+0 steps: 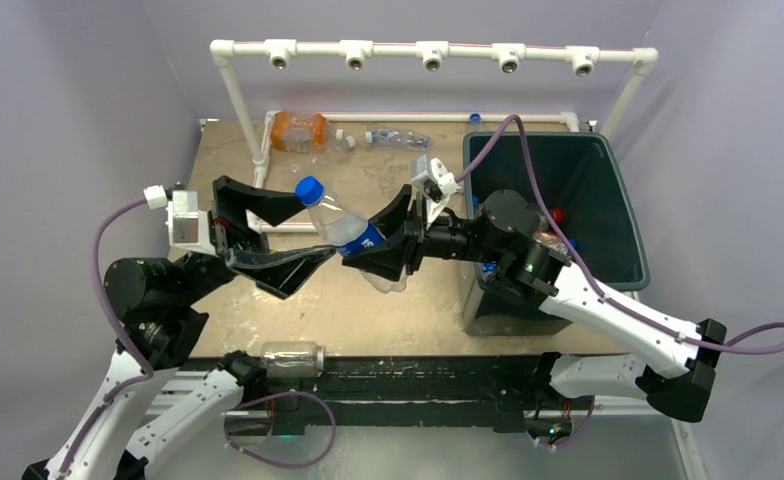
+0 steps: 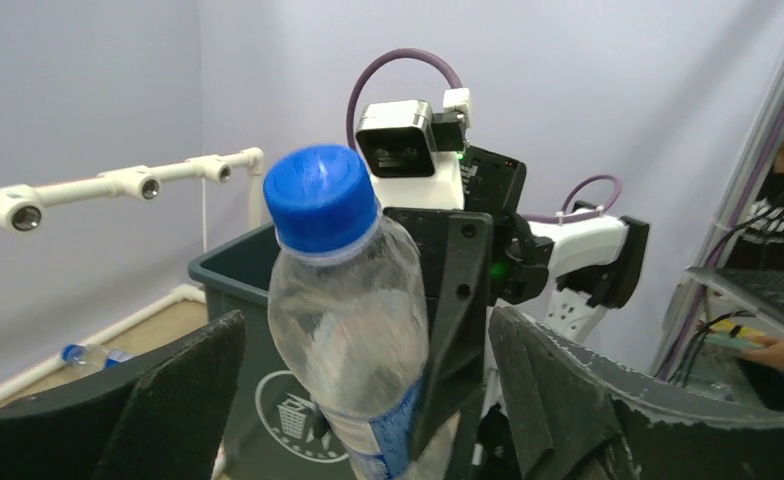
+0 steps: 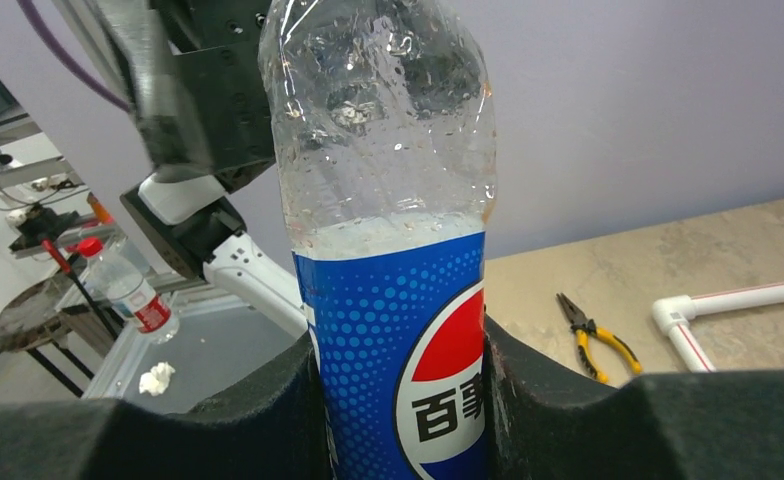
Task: Put the plastic bottles in the bin
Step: Place the plastic bottle in the trash bin, then pick up the plastic bottle at the center of the board.
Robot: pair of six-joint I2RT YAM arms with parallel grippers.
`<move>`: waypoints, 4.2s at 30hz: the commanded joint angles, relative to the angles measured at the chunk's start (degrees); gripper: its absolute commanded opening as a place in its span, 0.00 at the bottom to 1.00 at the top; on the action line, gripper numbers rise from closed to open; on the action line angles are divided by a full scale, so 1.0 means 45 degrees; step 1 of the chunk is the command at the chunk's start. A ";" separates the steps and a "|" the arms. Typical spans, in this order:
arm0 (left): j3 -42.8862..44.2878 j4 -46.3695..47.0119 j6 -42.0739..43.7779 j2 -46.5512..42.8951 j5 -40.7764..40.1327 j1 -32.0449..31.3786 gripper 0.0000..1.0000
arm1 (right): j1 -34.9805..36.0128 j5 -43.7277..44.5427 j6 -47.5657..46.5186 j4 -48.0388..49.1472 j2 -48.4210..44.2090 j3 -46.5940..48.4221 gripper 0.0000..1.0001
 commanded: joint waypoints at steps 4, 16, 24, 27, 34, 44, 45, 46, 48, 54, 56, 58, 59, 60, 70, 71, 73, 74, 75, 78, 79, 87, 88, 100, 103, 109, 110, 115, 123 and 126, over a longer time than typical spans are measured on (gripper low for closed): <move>0.0116 -0.0966 0.0692 -0.1108 -0.2860 0.0013 0.99 | -0.0047 0.1399 -0.0902 -0.0302 -0.1168 0.0867 0.35; -0.1000 -0.3316 0.1930 -0.0850 -0.8816 0.0013 0.99 | -0.0047 1.2811 -0.4294 -0.4068 -0.3358 0.2714 0.35; -0.1689 -0.3778 0.2391 0.0361 -0.9969 0.0015 0.99 | -0.0095 1.7428 -0.4752 -0.3650 -0.4269 0.0363 0.35; -0.2268 -0.3609 0.2443 0.0316 -1.0347 0.0014 0.99 | -0.0237 1.7618 -0.3968 -0.3974 -0.4565 -0.0538 0.36; -0.2782 -0.3777 0.2532 0.0373 -1.0827 0.0015 0.99 | -0.1570 1.6849 -0.2460 -0.4400 -0.5188 -0.1998 0.37; -0.3171 -0.4092 0.2626 -0.0029 -1.1025 0.0018 0.99 | -0.1979 1.5811 -0.0251 -0.5537 -0.5599 -0.2859 0.73; -0.3171 -0.4113 0.2638 -0.0021 -1.1026 0.0014 0.99 | -0.1980 1.5764 -0.0104 -0.5650 -0.5644 -0.2824 0.76; -0.3171 -0.4118 0.2629 -0.0019 -1.1016 0.0013 0.99 | -0.1980 1.5704 0.0007 -0.5735 -0.5730 -0.2771 0.79; -0.3171 -0.4115 0.2609 -0.0019 -1.1021 0.0023 0.99 | -0.1980 1.5545 0.0142 -0.5898 -0.5854 -0.2603 0.82; -0.3151 -0.4296 0.2491 0.0213 -1.1581 0.0014 0.99 | -0.1980 1.4283 0.0035 -0.5901 -0.6080 -0.1413 0.85; -0.3155 -0.4375 0.2370 0.0394 -1.1945 0.0015 0.99 | -0.1980 1.3347 -0.0489 -0.5301 -0.6287 -0.1241 0.86; -0.3101 -0.4494 0.2131 0.0665 -1.2444 0.0014 0.99 | -0.1980 1.1703 -0.0818 -0.4744 -0.6456 -0.1190 0.86; -0.3069 -0.4536 0.1970 0.0833 -1.2687 0.0016 0.99 | -0.1980 1.0922 -0.0907 -0.4533 -0.6486 -0.1170 0.86; -0.2995 -0.4622 0.1781 0.1074 -1.2879 0.0013 0.99 | -0.1980 1.0160 -0.0970 -0.4312 -0.6475 -0.1151 0.86; -0.1229 -0.4551 -0.1001 0.5584 -1.3215 0.0610 0.99 | -0.1980 0.5422 -0.1514 -0.2191 -0.6385 -0.1630 0.86; -0.1019 -0.4429 -0.1178 0.6194 -1.3231 0.0776 0.99 | -0.1980 0.5335 -0.1549 -0.2083 -0.6429 -0.1684 0.86; -0.0500 -0.4033 -0.1010 0.7367 -1.3308 0.1043 0.99 | -0.1980 0.5238 -0.1610 -0.1985 -0.6489 -0.1743 0.86; -0.0176 -0.3854 -0.0566 0.8011 -1.3445 0.1096 0.99 | -0.1980 0.5197 -0.1666 -0.1996 -0.6502 -0.1752 0.86; 0.0209 -0.3778 0.0073 0.8587 -1.3721 0.1120 0.99 | -0.1980 0.5182 -0.1680 -0.2041 -0.6524 -0.1768 0.86; 0.1117 -0.2961 0.3008 1.0343 -1.3850 0.1169 0.99 | -0.1976 0.5018 -0.1625 -0.1989 -0.6742 -0.2065 0.86; 0.1501 -0.2968 0.4028 1.0969 -1.3720 0.1207 0.99 | -0.1980 0.4971 -0.1623 -0.1955 -0.6855 -0.2183 0.86; 0.4365 -0.2853 0.8599 1.5160 -1.0750 0.2547 0.99 | -0.1980 0.4677 -0.1419 -0.1808 -0.7801 -0.2656 0.86; 0.4734 -0.2884 0.8682 1.5558 -1.0640 0.2695 0.99 | -0.1980 0.4624 -0.1510 -0.2030 -0.7826 -0.2528 0.86; 0.7731 -0.2658 1.0167 1.9064 -1.0788 0.3361 0.99 | -0.1980 0.5954 -0.2304 -0.3452 -0.8762 -0.2381 0.86; 0.8646 -0.3029 1.0040 1.9877 -1.0643 0.3558 0.99 | -0.1977 0.6098 -0.2248 -0.3463 -0.8929 -0.2685 0.86; 0.9752 -0.3474 0.9553 2.1160 -1.0615 0.3887 0.99 | -0.1980 0.6397 -0.2398 -0.3582 -0.9045 -0.2731 0.86; 0.9858 -0.3547 0.9558 2.1322 -1.0601 0.3923 0.99 | -0.1968 0.6399 -0.2435 -0.3597 -0.9031 -0.2713 0.86; 1.0228 -0.4027 0.9071 2.1951 -1.1079 0.4055 0.95 | -0.1969 0.6604 -0.2522 -0.3520 -0.8963 -0.2838 0.86; 0.9142 -0.3671 0.7947 2.1312 -1.0152 0.4095 0.70 | -0.1980 0.6488 -0.2340 -0.3294 -0.8894 -0.2984 0.86; 0.8802 -0.3706 0.7750 2.0983 -1.0029 0.4095 0.58 | -0.1980 0.6495 -0.2244 -0.3307 -0.8938 -0.2964 0.86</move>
